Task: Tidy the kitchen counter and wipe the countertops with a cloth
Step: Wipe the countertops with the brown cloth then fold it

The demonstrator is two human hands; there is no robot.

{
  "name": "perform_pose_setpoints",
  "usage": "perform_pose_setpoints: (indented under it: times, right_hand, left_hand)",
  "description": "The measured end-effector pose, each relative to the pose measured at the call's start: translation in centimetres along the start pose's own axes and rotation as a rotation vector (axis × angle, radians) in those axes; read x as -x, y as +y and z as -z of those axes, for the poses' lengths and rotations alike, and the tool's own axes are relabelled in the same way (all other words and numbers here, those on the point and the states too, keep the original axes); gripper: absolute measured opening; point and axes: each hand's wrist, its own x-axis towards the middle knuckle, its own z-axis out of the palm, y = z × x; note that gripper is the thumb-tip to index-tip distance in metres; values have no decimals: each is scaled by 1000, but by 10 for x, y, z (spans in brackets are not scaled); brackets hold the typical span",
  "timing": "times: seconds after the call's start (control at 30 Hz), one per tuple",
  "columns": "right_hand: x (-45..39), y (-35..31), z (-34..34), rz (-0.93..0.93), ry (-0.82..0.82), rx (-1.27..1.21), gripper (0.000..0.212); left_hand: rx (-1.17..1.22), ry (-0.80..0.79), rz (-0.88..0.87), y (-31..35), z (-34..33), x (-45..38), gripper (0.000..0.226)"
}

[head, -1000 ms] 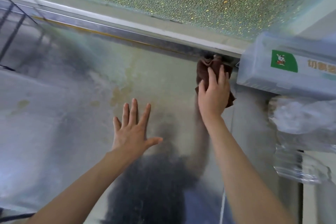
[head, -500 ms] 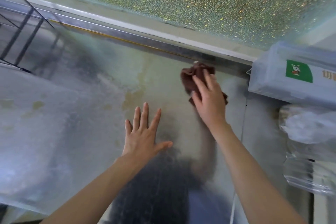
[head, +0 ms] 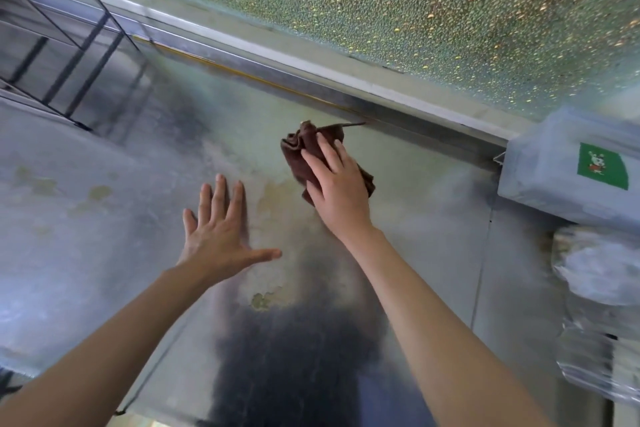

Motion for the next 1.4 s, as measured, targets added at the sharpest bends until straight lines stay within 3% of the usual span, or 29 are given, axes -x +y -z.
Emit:
perform_pose_setpoints:
  times: [0.13,0.2,0.33,0.4,0.43,0.57,0.67,0.73,0.83,0.93,1.0,1.07,1.27,1.4]
  right_hand:
    - [3,33,12,72,-3,76,44]
    - [-3,42,13,-81,101,89,40]
    - [-31,13,-3,-554,309,55,36]
    - [-48,-16,-15,-641,325,2,38]
    - [-55,-31,-22,-579,293,-25,40]
    - [-68,-68,-40,-38,23,-43,43]
    - [-61,-55,-27,99,-120,-46,42]
    - [-46,-35,-14,97,-114,-10,42]
    - [-13,1,0,-45,25,22,41]
    - [21,19,7,-357,189,66,38]
    - [30,8,6,-574,270,53,37]
    - [32,-18,-1,-664,275,15,39]
    - [65,-97,-35,-13,-7,-23,52]
    - [70,-78,-25,124,-113,1,48]
  left_hand:
    - [-21,3,-12,-2,-3,-2,129]
    - [-24,-3,-10,-3,-4,-3,129]
    - [-38,-7,-11,-4,-5,-5,128]
    - [-33,-11,-13,-4,-5,-4,127]
    - [-29,-10,-17,-4,-5,-4,127]
    - [1,18,-59,-9,-2,0,124]
    - [43,39,-81,-22,2,8,127]
    - [56,42,-84,-35,4,16,127]
    - [49,38,-123,-51,-1,28,127]
    - [48,51,-139,-53,-12,48,121]
    - [65,63,-131,-49,-21,61,119]
    - [65,53,-113,-46,-27,68,121]
    - [56,23,-87,-44,-33,72,128]
    - [30,-21,-75,-43,-28,74,128]
